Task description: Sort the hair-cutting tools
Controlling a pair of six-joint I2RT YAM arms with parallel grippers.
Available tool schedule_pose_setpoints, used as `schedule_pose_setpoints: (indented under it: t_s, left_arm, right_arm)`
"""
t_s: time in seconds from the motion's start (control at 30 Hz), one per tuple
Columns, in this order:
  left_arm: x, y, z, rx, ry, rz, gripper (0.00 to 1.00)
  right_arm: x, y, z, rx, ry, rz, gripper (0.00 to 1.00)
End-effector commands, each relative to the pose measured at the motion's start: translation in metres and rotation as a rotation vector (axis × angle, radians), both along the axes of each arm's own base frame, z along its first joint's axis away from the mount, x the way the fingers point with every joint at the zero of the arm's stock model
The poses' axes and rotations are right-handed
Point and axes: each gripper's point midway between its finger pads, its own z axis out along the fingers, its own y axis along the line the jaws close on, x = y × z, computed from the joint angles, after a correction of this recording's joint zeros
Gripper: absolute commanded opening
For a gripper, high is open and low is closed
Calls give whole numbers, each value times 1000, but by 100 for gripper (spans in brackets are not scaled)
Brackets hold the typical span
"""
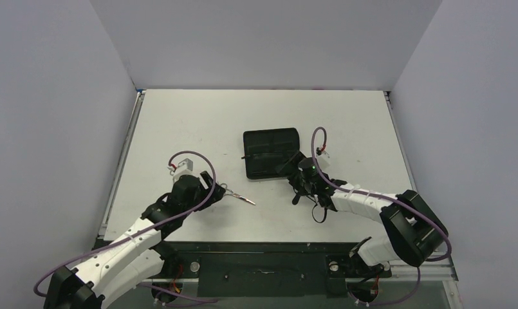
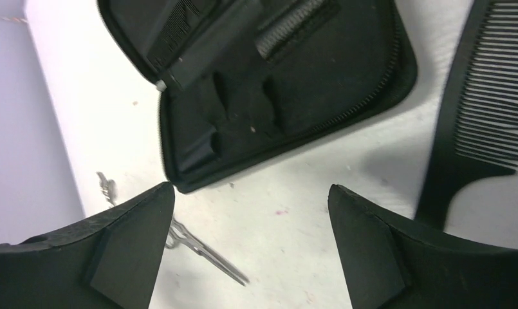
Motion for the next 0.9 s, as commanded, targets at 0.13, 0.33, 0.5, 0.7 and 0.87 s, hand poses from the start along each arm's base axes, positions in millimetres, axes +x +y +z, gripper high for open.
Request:
schedule_pose_setpoints:
  t_s: [0.13, 0.33, 0.5, 0.7, 0.87]
  left_arm:
    - [0, 5, 8, -7, -32, 24, 67]
    - [-3, 8, 8, -6, -35, 27, 67]
    - [-4, 10, 7, -4, -37, 30, 67]
    - [-5, 11, 4, 1, -33, 30, 67]
    - [-5, 10, 2, 0, -32, 30, 67]
  right_arm:
    - [39, 20, 10, 145, -66, -99, 79]
    - [48, 25, -16, 147, -18, -122, 65]
    - [54, 17, -19, 124, -33, -134, 41]
    - [57, -9, -27, 46, -18, -91, 18]
    - [57, -23, -29, -11, 7, 24, 0]
